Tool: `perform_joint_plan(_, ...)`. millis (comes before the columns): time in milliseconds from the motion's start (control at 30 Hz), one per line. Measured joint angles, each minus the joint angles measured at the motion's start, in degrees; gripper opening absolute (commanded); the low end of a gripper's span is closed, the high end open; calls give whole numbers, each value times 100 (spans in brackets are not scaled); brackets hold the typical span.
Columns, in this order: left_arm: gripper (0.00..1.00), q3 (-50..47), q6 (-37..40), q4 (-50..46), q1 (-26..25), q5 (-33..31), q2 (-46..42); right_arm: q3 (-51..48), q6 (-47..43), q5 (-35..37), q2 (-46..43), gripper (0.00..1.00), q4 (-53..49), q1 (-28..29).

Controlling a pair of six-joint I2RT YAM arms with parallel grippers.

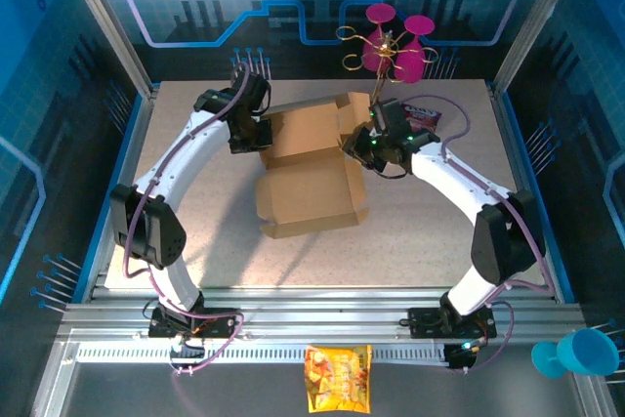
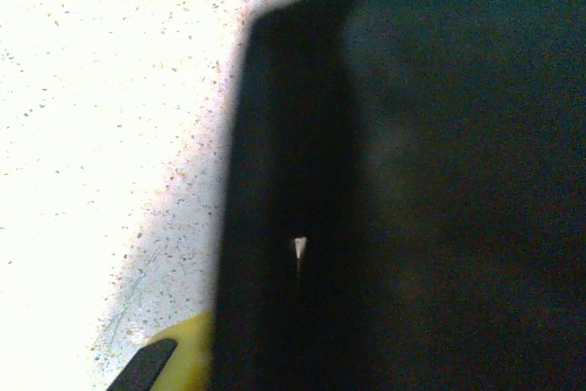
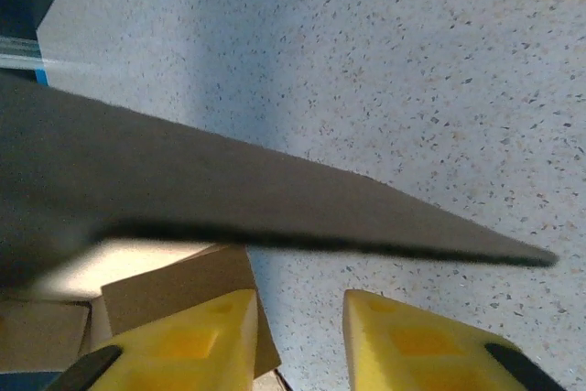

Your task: Fold the paper box

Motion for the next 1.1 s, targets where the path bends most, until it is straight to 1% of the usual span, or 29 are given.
perform_joint_plan(167, 0, 0, -26, -35, 105, 44, 0, 63, -190, -188, 74, 43, 11, 0)
perform_joint_plan(500, 0, 0, -33, -44, 278, 111, 0, 61, -289, -774, 157, 41, 328, -33)
perform_joint_plan(767, 0, 0, -129, -42, 350, 273, 0, 129, -129, -1040, 227, 41, 590, -44)
perform_joint_plan(867, 0, -2, -192, -35, 372, 398, 0, 179, -15, -1178, 227, 36, 717, -44)
perform_joint_plan(1000, 0, -11, -264, -20, 413, 492, 0, 201, 85, -1279, 229, 28, 800, -44)
perform_joint_plan(1100, 0, -13, -321, -15, 448, 496, 0, 203, 118, -1287, 229, 14, 793, -44)
